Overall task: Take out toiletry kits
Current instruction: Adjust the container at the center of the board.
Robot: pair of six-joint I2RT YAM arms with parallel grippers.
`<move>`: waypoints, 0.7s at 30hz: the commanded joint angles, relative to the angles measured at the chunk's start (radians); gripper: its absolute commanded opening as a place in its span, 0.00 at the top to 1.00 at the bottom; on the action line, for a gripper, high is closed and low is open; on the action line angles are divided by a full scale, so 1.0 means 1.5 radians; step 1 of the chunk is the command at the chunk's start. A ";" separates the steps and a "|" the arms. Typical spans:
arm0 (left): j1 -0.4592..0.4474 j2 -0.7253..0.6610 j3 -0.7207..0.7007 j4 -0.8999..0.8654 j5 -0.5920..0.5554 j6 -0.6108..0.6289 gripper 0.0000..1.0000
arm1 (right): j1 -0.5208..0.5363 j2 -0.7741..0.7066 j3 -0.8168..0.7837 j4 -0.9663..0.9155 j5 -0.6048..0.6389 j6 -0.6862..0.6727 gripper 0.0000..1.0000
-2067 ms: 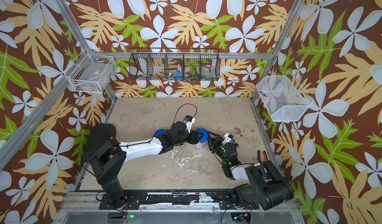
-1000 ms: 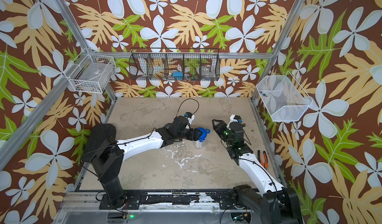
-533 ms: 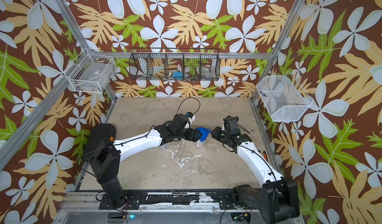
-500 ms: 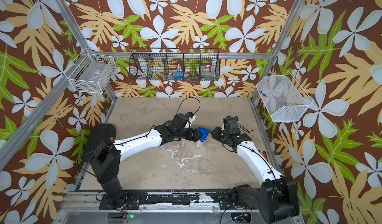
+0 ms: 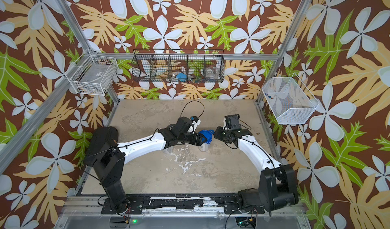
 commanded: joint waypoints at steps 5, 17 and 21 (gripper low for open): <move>-0.009 -0.008 -0.023 0.047 0.057 -0.024 0.25 | 0.014 0.083 0.083 -0.018 -0.047 -0.061 0.52; -0.010 0.001 -0.029 0.060 0.069 -0.035 0.23 | 0.042 0.119 0.127 -0.054 -0.010 -0.084 0.50; -0.007 -0.036 -0.031 0.035 0.033 -0.034 0.18 | 0.025 0.078 0.127 -0.036 0.008 -0.079 0.50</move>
